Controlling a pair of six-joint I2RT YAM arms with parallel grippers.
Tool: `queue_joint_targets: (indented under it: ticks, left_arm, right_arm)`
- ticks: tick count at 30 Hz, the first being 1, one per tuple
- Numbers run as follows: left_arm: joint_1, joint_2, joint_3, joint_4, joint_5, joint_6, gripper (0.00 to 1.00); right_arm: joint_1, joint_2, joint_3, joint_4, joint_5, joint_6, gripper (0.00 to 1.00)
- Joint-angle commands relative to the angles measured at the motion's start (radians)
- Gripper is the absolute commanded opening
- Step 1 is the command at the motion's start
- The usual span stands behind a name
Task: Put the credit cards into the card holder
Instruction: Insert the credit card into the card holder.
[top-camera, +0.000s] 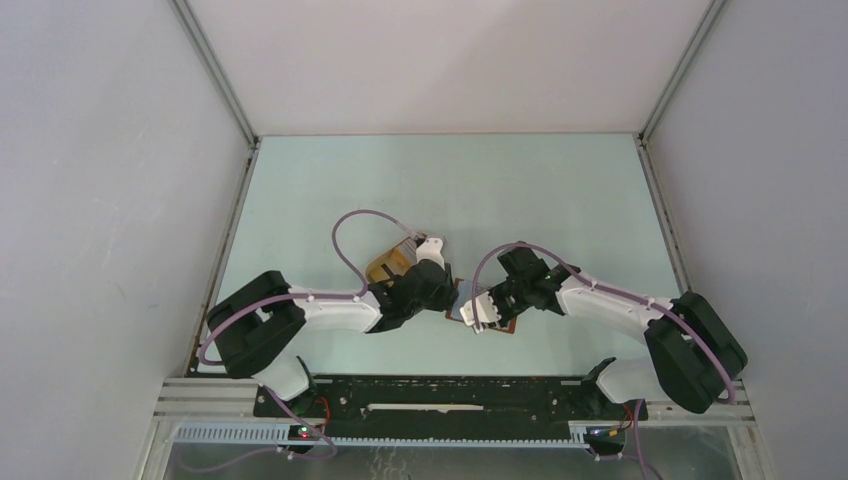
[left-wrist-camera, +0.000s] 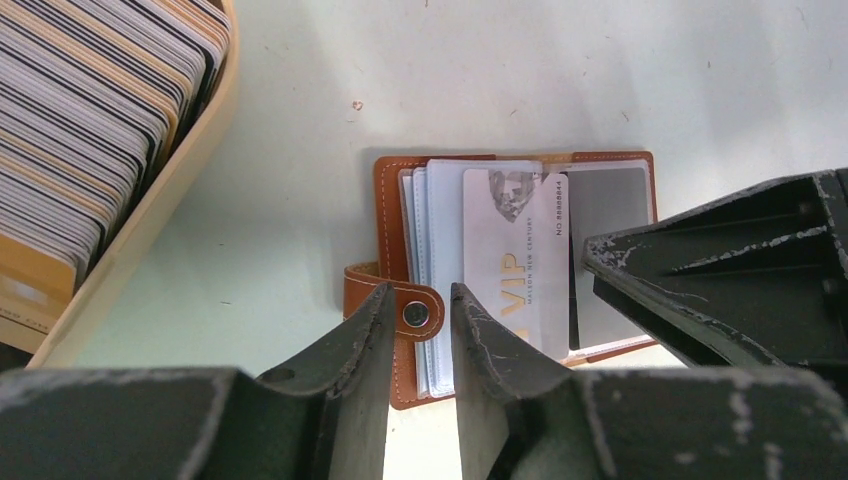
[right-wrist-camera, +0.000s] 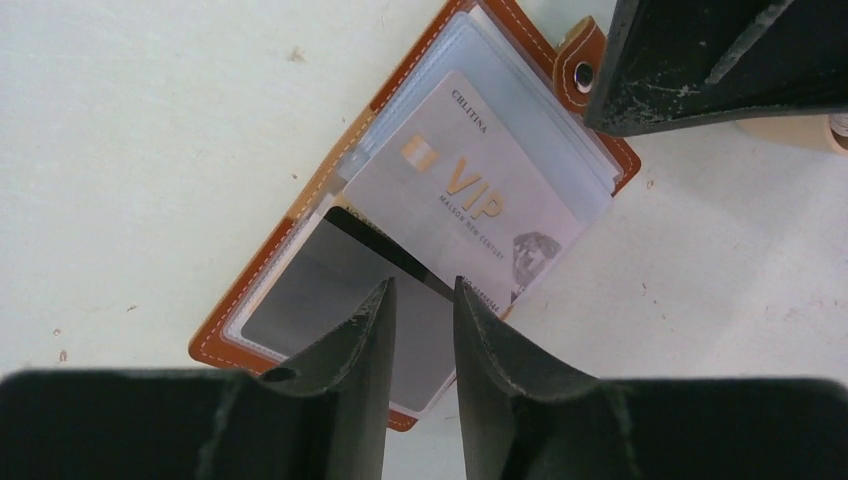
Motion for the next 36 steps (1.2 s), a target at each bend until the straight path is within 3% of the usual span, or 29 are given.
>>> queue_joint_targets:
  ticks: [1, 23, 36]
  left_arm:
    - [-0.006, -0.018, -0.001, 0.029, 0.009, 0.009, 0.32]
    - [-0.007, 0.067, 0.086, -0.069, 0.031, 0.02, 0.31]
    - [-0.007, 0.013, 0.033, -0.006, 0.013, 0.012, 0.37]
  right_arm:
    - [0.015, 0.014, -0.007, 0.04, -0.002, -0.012, 0.39]
    - [0.063, 0.056, -0.034, 0.18, 0.085, 0.02, 0.4]
    - [0.074, 0.078, -0.037, 0.223, 0.113, 0.044, 0.4]
